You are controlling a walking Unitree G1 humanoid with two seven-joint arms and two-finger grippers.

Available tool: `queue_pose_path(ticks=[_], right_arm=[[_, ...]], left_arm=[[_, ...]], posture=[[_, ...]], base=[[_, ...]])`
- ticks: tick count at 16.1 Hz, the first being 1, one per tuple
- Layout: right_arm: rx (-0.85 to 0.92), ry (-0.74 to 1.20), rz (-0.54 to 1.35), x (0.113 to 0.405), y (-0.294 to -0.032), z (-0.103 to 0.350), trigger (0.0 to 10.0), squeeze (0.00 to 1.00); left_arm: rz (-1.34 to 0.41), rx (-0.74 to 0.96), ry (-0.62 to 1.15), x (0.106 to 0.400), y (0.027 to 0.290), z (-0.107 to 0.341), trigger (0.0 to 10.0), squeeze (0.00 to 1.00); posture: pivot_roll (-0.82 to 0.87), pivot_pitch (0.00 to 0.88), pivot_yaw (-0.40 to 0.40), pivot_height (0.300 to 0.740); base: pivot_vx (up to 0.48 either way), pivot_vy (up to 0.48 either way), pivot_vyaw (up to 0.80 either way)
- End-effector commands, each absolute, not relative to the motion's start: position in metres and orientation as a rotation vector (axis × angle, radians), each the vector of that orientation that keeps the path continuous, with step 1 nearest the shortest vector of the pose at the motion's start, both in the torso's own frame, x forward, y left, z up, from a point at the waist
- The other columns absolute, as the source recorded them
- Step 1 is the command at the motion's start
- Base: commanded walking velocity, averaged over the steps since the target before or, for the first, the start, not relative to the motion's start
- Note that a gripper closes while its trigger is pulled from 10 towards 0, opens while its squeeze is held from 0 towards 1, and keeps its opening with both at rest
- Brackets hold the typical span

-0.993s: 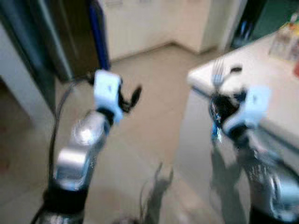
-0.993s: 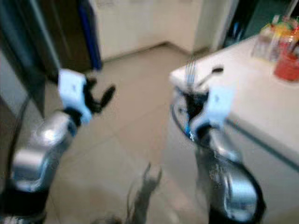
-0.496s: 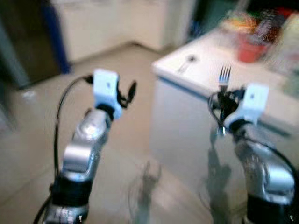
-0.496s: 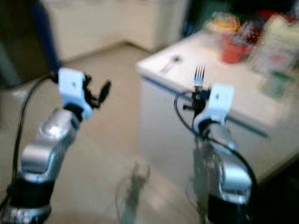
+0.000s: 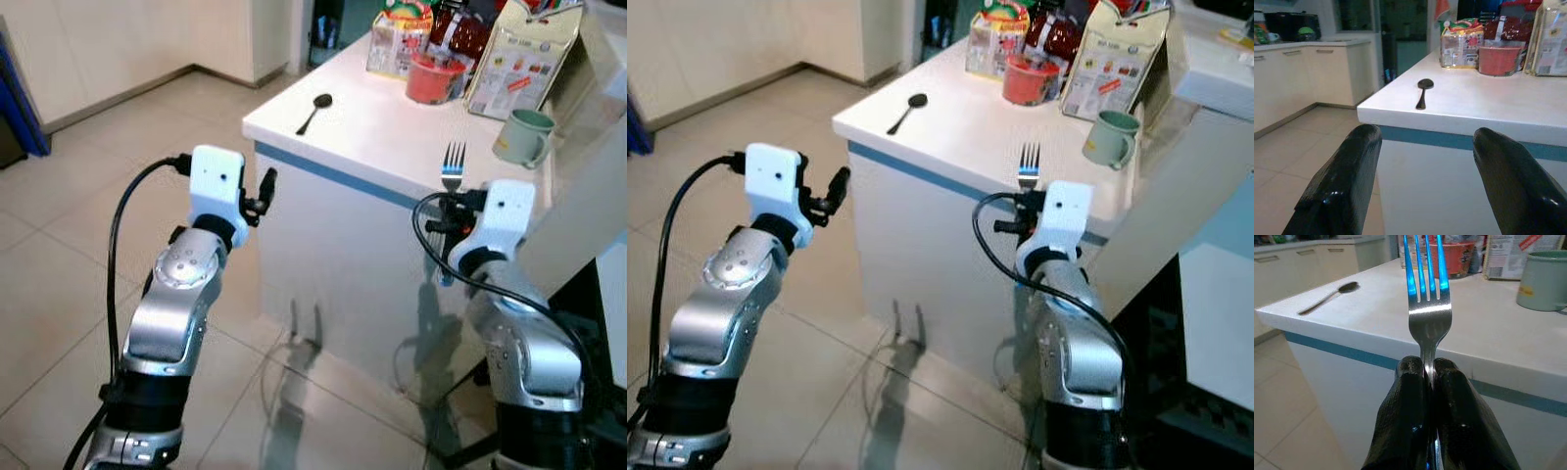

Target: Setting the table

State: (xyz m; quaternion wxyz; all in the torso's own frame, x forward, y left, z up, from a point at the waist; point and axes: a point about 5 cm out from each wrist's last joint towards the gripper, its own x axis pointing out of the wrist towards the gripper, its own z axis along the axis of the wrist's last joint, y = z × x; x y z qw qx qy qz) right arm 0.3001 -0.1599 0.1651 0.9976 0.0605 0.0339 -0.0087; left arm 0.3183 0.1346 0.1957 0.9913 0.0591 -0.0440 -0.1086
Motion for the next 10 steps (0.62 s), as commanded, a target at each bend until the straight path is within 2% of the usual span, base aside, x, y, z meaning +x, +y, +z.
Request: queue_pose_path(ticks=[1,5,7,10], right_arm=[[0.135,0.024,0.016,0.297,-0.158,0.167,10.0,0.0],[0.161,-0.117,0.148,0.277,-0.157,0.179,10.0,0.0],[0.167,-0.142,0.148,0.267,-0.161,0.177,10.0,0.0],[0.197,-0.148,0.099,0.268,-0.163,0.178,10.0,0.0]], left_arm=[[-0.264,0.137,-0.105,0.314,0.129,0.198,10.0,0.0],[-0.308,0.155,-0.105,0.306,0.131,0.198,10.0,0.0],[-0.309,0.159,-0.101,0.305,0.133,0.197,10.0,0.0],[-0.313,0.145,-0.101,0.307,0.127,0.197,10.0,0.0]], posture=[[0.02,0.0,-0.085,0.74],[-0.01,0.0,-0.083,0.74],[-0.03,0.0,-0.072,0.74],[-0.04,0.0,-0.051,0.74]], base=[[0.0,-0.36,-0.8],[0.0,-0.36,-0.8],[0.0,-0.36,-0.8],[0.0,-0.359,-0.8]])
